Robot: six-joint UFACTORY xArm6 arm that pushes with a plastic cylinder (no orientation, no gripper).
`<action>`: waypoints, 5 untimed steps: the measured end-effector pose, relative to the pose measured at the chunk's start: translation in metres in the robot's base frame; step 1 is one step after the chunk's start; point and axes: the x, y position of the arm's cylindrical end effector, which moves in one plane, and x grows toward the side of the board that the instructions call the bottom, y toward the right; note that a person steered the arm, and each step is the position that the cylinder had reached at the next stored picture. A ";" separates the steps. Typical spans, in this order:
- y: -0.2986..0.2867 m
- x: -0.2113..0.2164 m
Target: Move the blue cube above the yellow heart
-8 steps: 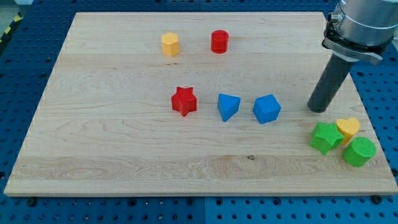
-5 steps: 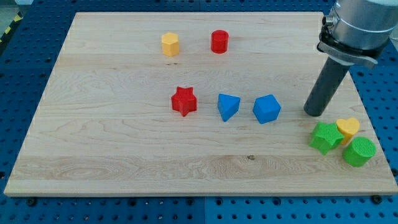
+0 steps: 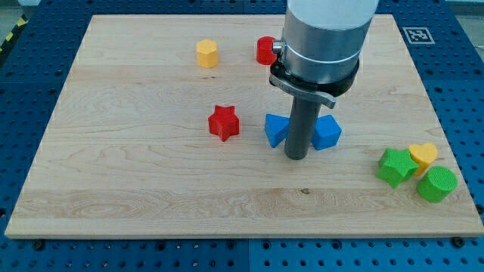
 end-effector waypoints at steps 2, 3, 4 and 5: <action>0.028 -0.021; 0.052 -0.021; 0.069 -0.021; 0.084 -0.024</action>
